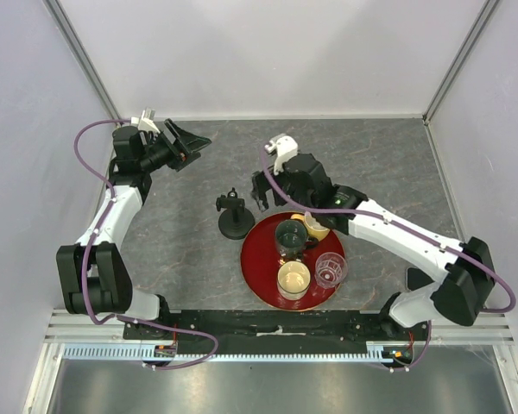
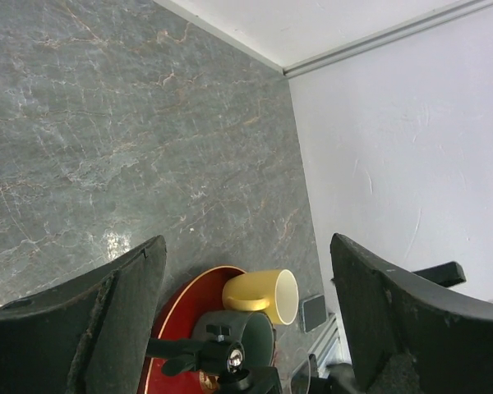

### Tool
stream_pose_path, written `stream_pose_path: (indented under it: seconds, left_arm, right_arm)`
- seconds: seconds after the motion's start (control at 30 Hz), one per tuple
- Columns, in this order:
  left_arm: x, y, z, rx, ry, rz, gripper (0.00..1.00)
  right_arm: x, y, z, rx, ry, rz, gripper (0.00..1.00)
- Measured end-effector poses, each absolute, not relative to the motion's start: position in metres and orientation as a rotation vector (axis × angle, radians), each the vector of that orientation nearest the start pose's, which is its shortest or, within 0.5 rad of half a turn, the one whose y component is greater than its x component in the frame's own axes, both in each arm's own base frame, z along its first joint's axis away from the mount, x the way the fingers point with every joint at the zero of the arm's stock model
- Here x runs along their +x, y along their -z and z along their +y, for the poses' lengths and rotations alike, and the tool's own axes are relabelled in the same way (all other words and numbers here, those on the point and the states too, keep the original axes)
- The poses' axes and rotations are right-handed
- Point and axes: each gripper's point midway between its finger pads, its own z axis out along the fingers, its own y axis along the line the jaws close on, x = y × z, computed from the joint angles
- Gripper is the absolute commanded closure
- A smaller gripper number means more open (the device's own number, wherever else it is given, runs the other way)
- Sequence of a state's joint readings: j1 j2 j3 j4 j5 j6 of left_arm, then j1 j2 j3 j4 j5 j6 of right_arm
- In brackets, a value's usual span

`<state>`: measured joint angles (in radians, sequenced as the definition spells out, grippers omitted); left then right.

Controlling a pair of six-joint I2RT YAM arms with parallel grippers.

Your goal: Place the phone on the phone stand

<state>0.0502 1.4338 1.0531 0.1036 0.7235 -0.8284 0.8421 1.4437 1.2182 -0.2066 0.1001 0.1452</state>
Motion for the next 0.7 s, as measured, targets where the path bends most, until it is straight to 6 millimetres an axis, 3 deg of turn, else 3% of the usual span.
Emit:
stream_pose_path:
  seconds: [0.07,0.17,0.23,0.33,0.37,0.4,0.47,0.53,0.7]
  left_arm:
    - [0.411,-0.262,-0.119,-0.312,1.195,1.925,0.14]
    - [0.41,-0.263,-0.119,-0.309,1.197,1.925,0.14]
    - [0.41,-0.262,-0.12,-0.309,1.198,1.928,0.14]
    - [0.41,-0.261,-0.122,-0.309,1.2,1.932,0.14]
    - [0.411,-0.261,-0.122,-0.308,1.2,1.933,0.14]
    - [0.411,-0.261,-0.123,-0.308,1.201,1.935,0.14]
    - [0.412,-0.259,-0.124,-0.31,1.204,1.942,0.16]
    - [0.411,-0.259,-0.124,-0.311,1.206,1.945,0.16]
    - [0.411,-0.258,-0.124,-0.318,1.205,1.955,0.16]
  right_arm:
    - [0.318,-0.242,0.305,-0.464,-0.468,1.972,0.02]
    - [0.34,-0.238,0.257,-0.163,-0.37,2.044,0.02]
    - [0.359,-0.227,0.201,0.167,-0.294,2.098,0.02]
    - [0.368,-0.197,0.092,0.742,-0.11,2.095,0.02]
    - [0.359,-0.183,0.048,0.96,-0.007,2.07,0.02]
    - [0.346,-0.172,0.017,1.107,0.082,2.04,0.02]
    - [0.313,-0.153,-0.03,1.343,0.234,1.973,0.02]
    - [0.284,-0.139,-0.056,1.492,0.314,1.916,0.02]
    - [0.189,-0.106,-0.114,1.874,0.489,1.679,0.02]
